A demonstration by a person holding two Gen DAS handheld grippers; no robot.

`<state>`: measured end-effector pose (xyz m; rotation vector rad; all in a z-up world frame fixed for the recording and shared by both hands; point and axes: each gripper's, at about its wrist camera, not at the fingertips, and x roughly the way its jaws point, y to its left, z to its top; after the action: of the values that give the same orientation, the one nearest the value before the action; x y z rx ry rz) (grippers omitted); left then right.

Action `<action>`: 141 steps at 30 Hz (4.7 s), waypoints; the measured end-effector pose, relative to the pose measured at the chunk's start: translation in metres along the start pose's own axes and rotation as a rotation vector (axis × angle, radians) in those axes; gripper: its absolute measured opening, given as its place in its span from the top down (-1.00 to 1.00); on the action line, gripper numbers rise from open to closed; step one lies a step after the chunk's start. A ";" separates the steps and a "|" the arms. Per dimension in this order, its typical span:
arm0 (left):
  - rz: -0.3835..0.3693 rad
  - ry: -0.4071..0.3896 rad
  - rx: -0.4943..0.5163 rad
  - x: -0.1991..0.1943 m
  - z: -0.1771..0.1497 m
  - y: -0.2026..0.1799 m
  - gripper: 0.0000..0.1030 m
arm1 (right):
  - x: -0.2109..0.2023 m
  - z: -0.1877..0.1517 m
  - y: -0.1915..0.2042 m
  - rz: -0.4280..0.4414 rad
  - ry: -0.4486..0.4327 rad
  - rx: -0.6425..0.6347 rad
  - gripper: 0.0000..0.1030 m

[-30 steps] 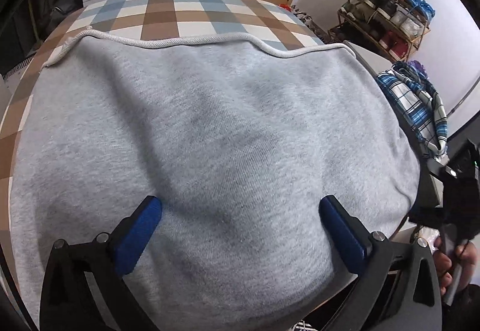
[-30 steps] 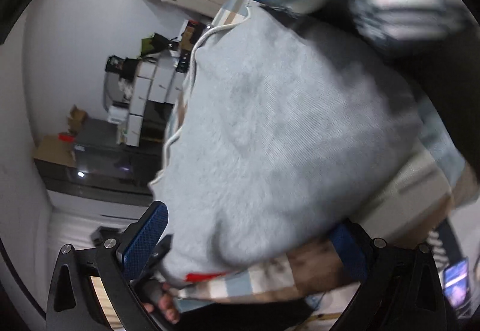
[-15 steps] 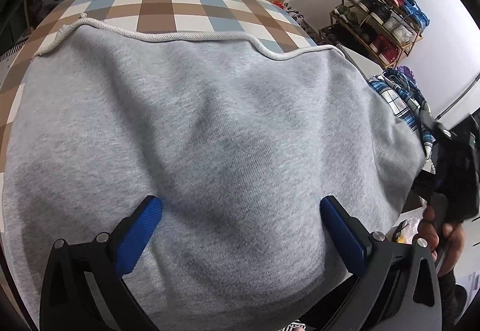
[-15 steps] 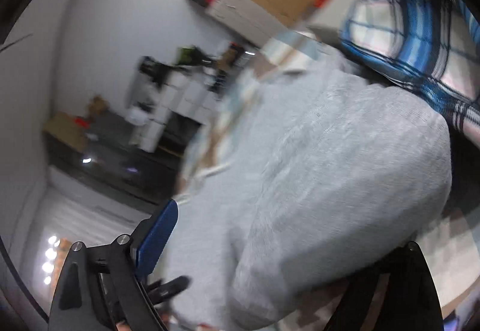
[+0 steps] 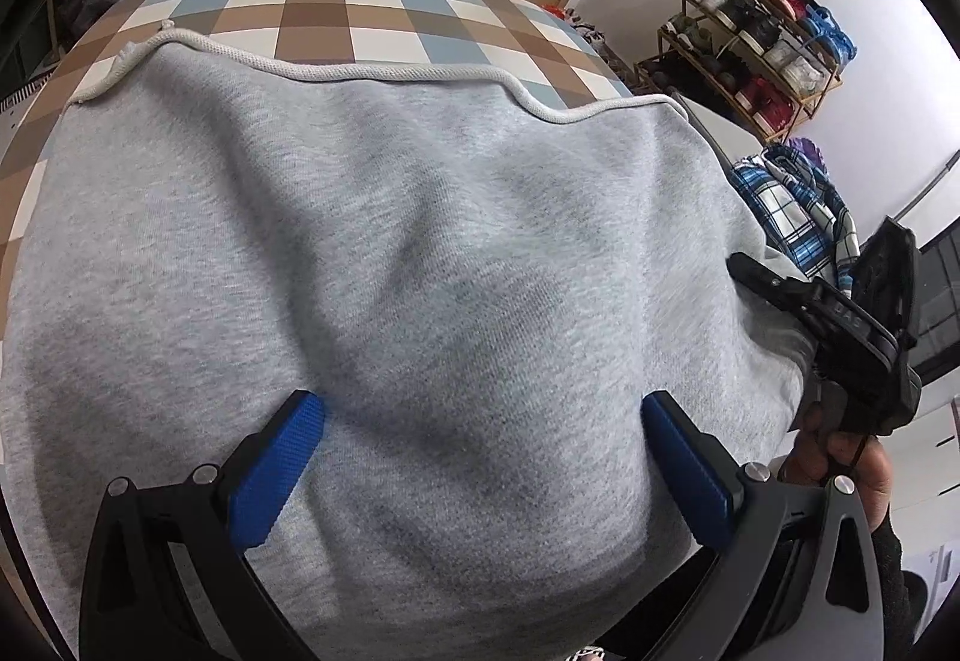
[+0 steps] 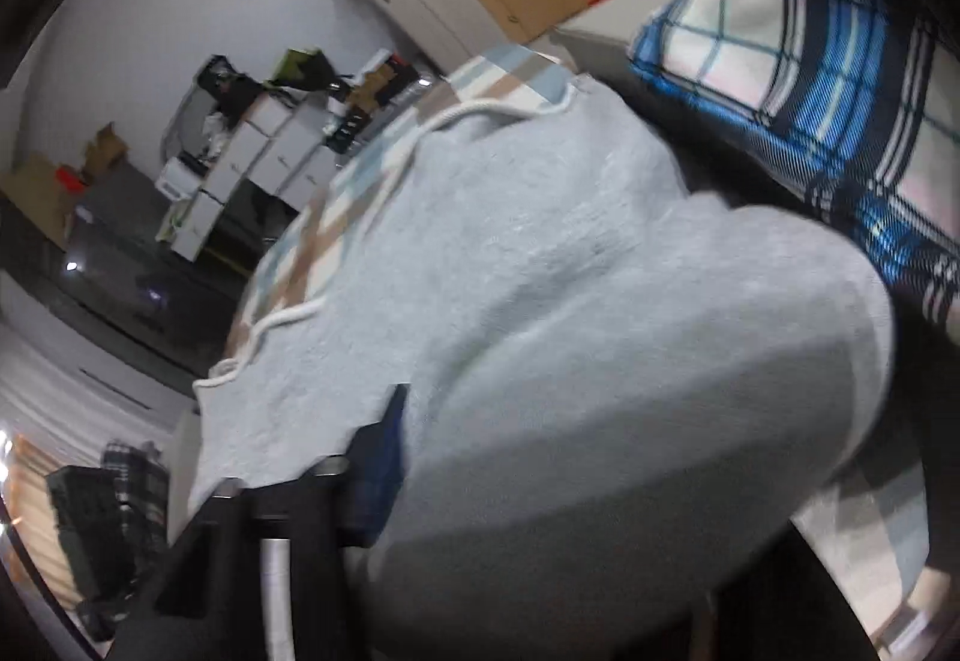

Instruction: Fold large clothes

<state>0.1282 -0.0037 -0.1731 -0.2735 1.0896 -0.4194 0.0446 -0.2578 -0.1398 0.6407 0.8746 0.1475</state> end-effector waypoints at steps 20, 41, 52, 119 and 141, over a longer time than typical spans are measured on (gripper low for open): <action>-0.078 0.074 0.046 0.040 0.017 -0.061 -0.98 | -0.076 0.033 0.109 -0.006 -0.224 -0.457 0.53; -0.351 0.097 -0.234 -0.097 -0.012 0.134 -0.97 | 0.046 -0.186 0.253 -0.454 -0.007 -1.419 0.47; -0.353 0.136 -0.234 -0.082 0.010 0.109 -0.97 | 0.039 -0.202 0.238 -0.259 -0.008 -1.318 -0.63; -0.605 0.291 -0.151 0.004 0.028 -0.007 -0.62 | -0.012 -0.031 0.041 0.993 0.245 0.229 -0.54; -0.834 -0.041 0.053 -0.089 0.062 -0.051 -0.62 | -0.012 -0.021 0.006 0.784 0.198 0.229 -0.77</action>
<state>0.1386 -0.0080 -0.0534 -0.6897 0.8839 -1.1756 0.0213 -0.2480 -0.1384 1.1780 0.7937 0.8355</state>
